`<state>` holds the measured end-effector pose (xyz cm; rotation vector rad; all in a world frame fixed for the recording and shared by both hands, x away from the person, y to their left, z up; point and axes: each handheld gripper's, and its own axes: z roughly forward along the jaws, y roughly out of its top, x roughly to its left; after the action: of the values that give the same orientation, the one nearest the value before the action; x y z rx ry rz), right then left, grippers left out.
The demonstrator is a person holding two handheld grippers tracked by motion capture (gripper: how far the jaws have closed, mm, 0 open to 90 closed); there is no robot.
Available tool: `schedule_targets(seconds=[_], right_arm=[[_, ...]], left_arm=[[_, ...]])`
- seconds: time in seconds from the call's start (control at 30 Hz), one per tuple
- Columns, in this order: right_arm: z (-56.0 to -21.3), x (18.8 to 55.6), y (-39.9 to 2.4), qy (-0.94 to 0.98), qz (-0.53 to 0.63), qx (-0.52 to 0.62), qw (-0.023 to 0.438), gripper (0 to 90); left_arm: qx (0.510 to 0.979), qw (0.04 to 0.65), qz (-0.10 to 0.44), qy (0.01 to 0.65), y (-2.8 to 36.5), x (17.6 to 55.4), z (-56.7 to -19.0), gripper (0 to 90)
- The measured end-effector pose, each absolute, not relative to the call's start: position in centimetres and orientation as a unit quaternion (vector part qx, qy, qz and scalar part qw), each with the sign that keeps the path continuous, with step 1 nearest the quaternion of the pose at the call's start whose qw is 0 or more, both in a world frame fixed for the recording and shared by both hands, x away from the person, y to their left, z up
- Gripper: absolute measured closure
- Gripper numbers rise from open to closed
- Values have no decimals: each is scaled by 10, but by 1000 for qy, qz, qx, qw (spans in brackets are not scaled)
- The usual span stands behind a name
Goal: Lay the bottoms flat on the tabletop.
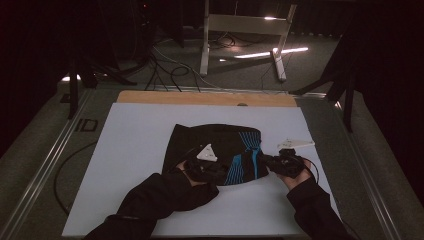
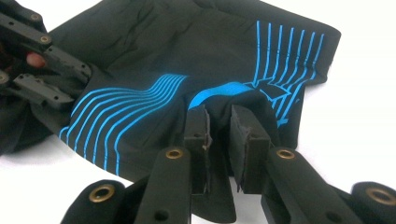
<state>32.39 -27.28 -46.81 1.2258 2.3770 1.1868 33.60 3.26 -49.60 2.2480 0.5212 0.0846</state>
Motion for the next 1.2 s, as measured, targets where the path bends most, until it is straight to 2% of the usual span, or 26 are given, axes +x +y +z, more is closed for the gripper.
schedule_targets(seconds=[0.07,0.1,0.13,0.17,0.4,0.5,0.53,0.6,0.67,0.7,1.03,1.13,1.2], right_arm=[[-468,320,-268,814,408,400,100,688],[-468,320,-268,814,408,400,100,688],[-468,313,-260,826,410,376,89,618],[-469,309,-254,834,407,363,89,585],[-463,287,-227,852,421,290,115,490],[-462,272,-211,865,437,222,104,514],[-466,269,-206,871,437,207,91,540],[-476,264,-196,888,422,163,80,556],[-485,260,-188,902,405,128,77,567],[-487,260,-185,905,402,117,72,578],[-510,280,-166,928,356,80,74,665],[-513,284,-164,931,347,81,83,743],[-511,285,-165,931,343,99,80,851]], left_arm=[[885,412,30,213,34,336,-496,610],[885,412,30,213,34,336,-496,582],[880,423,25,216,36,334,-494,547],[878,429,23,212,37,332,-492,506],[867,457,32,197,51,314,-478,259],[862,460,43,206,63,305,-474,144],[863,459,45,208,67,303,-474,137],[862,458,50,211,74,300,-474,49],[862,457,56,212,78,298,-475,42],[861,453,76,216,85,295,-476,42],[852,462,82,230,110,285,-474,42],[848,468,86,231,114,283,-474,42],[847,471,85,232,115,282,-474,42]])
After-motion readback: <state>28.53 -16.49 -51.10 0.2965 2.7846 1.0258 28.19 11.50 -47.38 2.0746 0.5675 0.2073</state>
